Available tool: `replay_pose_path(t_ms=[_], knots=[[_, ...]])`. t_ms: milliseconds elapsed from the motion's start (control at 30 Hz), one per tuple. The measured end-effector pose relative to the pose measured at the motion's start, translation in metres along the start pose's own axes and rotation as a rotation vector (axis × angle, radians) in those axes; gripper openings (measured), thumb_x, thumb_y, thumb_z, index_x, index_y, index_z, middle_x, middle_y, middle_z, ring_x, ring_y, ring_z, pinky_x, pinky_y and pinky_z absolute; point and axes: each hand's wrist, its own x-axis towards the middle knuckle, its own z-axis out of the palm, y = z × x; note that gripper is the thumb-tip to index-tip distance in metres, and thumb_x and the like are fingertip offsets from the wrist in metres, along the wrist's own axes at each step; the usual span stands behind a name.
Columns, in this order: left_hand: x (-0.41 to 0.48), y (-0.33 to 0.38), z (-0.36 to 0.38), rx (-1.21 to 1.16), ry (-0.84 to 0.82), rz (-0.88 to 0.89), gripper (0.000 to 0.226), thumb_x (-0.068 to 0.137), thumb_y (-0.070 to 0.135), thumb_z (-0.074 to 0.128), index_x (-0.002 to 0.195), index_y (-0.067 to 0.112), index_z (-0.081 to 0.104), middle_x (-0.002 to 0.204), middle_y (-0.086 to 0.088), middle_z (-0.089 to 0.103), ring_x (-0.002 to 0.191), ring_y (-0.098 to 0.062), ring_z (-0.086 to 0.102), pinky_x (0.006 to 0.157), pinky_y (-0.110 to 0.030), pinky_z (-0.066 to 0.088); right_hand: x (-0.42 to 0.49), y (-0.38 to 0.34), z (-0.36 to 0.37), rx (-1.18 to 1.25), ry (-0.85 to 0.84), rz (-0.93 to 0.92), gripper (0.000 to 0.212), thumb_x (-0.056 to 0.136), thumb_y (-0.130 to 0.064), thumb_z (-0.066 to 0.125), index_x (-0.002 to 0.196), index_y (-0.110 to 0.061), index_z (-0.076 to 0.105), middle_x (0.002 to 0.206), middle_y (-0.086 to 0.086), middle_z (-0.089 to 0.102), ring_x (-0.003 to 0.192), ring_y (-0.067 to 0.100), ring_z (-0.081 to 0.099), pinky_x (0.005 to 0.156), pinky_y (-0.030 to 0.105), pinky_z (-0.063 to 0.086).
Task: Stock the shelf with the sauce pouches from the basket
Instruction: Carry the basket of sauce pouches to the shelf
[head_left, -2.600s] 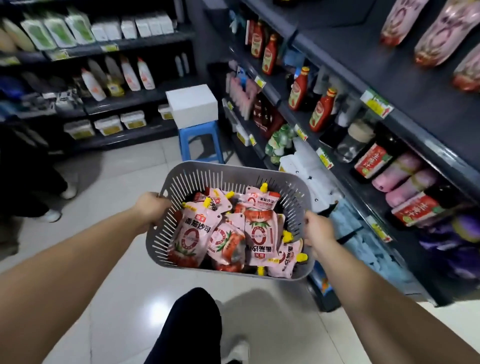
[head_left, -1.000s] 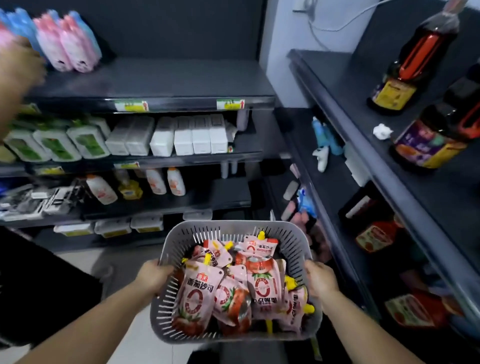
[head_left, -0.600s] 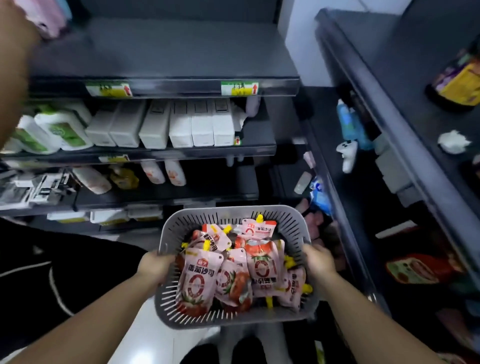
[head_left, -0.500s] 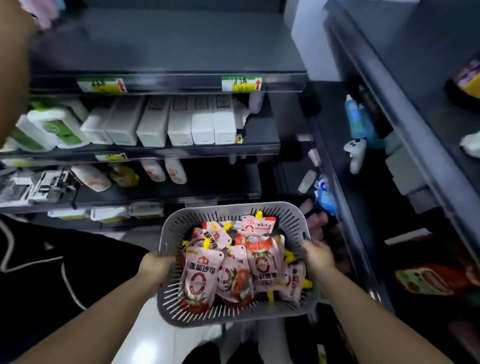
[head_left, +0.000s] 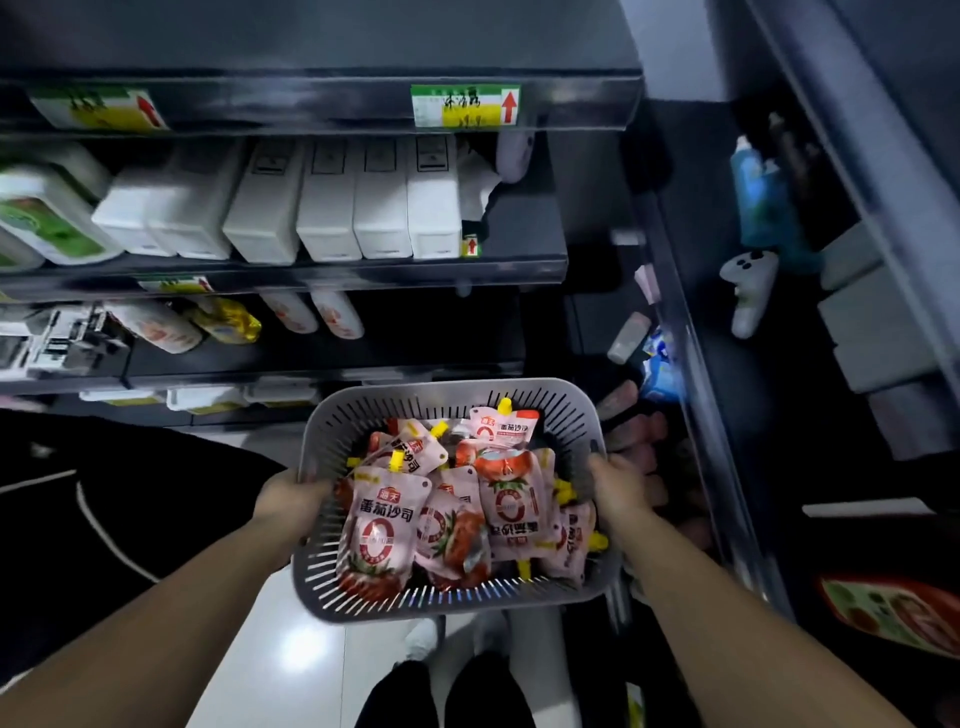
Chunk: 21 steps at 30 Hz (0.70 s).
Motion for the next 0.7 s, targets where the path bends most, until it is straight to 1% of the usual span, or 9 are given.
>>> replay_pose_path(t_ms=[167, 267, 300, 367, 433, 500, 567, 633, 700], knots=[[-0.005, 0.002, 0.002, 0.066, 0.054, 0.060, 0.010, 0.080, 0.014, 0.066, 0.072, 0.008, 0.063, 0.062, -0.011, 0.060, 0.060, -0.029, 0.058, 0.059, -0.034, 0.046, -0.002, -0.013, -0.001, -0.143, -0.042, 0.025, 0.017, 0.089, -0.020, 0.056, 0.074, -0.014, 0.061, 0.082, 0.013, 0.064, 0.074, 0.027, 0.058, 0.064, 0.031, 0.042], [-0.010, 0.005, 0.004, 0.117, 0.066, 0.065, 0.020, 0.081, 0.019, 0.067, 0.089, 0.001, 0.064, 0.072, -0.015, 0.062, 0.071, -0.035, 0.063, 0.063, -0.036, 0.045, -0.009, -0.021, 0.003, -0.278, -0.010, -0.008, 0.022, 0.090, -0.025, 0.056, 0.104, -0.010, 0.061, 0.101, 0.015, 0.063, 0.086, 0.029, 0.056, 0.074, 0.034, 0.042], [-0.013, 0.008, 0.006, 0.135, 0.091, 0.063, 0.029, 0.080, 0.020, 0.070, 0.099, -0.001, 0.061, 0.084, -0.017, 0.062, 0.080, -0.038, 0.063, 0.068, -0.037, 0.046, -0.014, -0.023, 0.004, -0.392, 0.084, -0.049, 0.032, 0.088, -0.030, 0.058, 0.115, -0.013, 0.057, 0.113, 0.015, 0.061, 0.098, 0.031, 0.055, 0.082, 0.037, 0.043], [-0.024, 0.014, 0.008, 0.113, 0.242, 0.114, 0.051, 0.076, 0.019, 0.074, 0.117, 0.000, 0.049, 0.113, -0.024, 0.054, 0.101, -0.043, 0.058, 0.082, -0.044, 0.046, -0.030, -0.028, 0.009, -0.623, 0.353, -0.249, 0.038, 0.082, -0.034, 0.063, 0.117, -0.021, 0.054, 0.128, 0.011, 0.054, 0.117, 0.035, 0.047, 0.096, 0.047, 0.038], [-0.037, 0.016, 0.005, 0.067, 0.420, 0.349, 0.053, 0.074, 0.010, 0.074, 0.118, 0.000, 0.047, 0.122, -0.026, 0.046, 0.107, -0.041, 0.050, 0.090, -0.047, 0.042, -0.050, -0.033, 0.021, -0.658, 0.421, -0.522, 0.027, 0.080, -0.027, 0.065, 0.105, -0.025, 0.057, 0.119, 0.004, 0.053, 0.115, 0.031, 0.045, 0.096, 0.047, 0.037], [-0.050, 0.012, 0.008, 0.104, 0.402, 0.573, 0.042, 0.076, 0.005, 0.073, 0.110, 0.002, 0.050, 0.114, -0.019, 0.048, 0.097, -0.026, 0.048, 0.085, -0.038, 0.042, -0.067, -0.033, 0.042, -0.647, 0.192, -0.621, 0.012, 0.084, -0.022, 0.061, 0.093, -0.026, 0.057, 0.108, -0.004, 0.049, 0.109, 0.024, 0.044, 0.090, 0.038, 0.038], [-0.061, 0.003, 0.019, 0.171, 0.202, 0.649, 0.040, 0.077, 0.004, 0.072, 0.110, 0.008, 0.049, 0.108, -0.007, 0.043, 0.091, -0.021, 0.051, 0.082, -0.034, 0.046, -0.081, -0.026, 0.068, -0.675, -0.149, -0.525, 0.006, 0.089, -0.025, 0.058, 0.095, -0.024, 0.057, 0.107, -0.005, 0.049, 0.110, 0.021, 0.048, 0.087, 0.032, 0.043], [-0.067, -0.008, 0.032, 0.237, -0.003, 0.566, 0.053, 0.076, 0.005, 0.072, 0.121, 0.011, 0.045, 0.115, -0.005, 0.040, 0.101, -0.024, 0.051, 0.085, -0.035, 0.044, -0.090, -0.014, 0.090, -0.760, -0.406, -0.395, 0.027, 0.092, -0.039, 0.058, 0.112, -0.020, 0.058, 0.118, 0.002, 0.054, 0.116, 0.025, 0.051, 0.095, 0.040, 0.047], [-0.065, -0.019, 0.041, 0.244, -0.101, 0.330, 0.073, 0.074, 0.010, 0.072, 0.137, 0.014, 0.034, 0.134, -0.012, 0.037, 0.117, -0.032, 0.047, 0.094, -0.039, 0.042, -0.092, 0.002, 0.107, -0.930, -0.458, -0.359, 0.049, 0.092, -0.047, 0.057, 0.132, -0.018, 0.050, 0.141, 0.009, 0.046, 0.133, 0.031, 0.041, 0.110, 0.048, 0.037]])
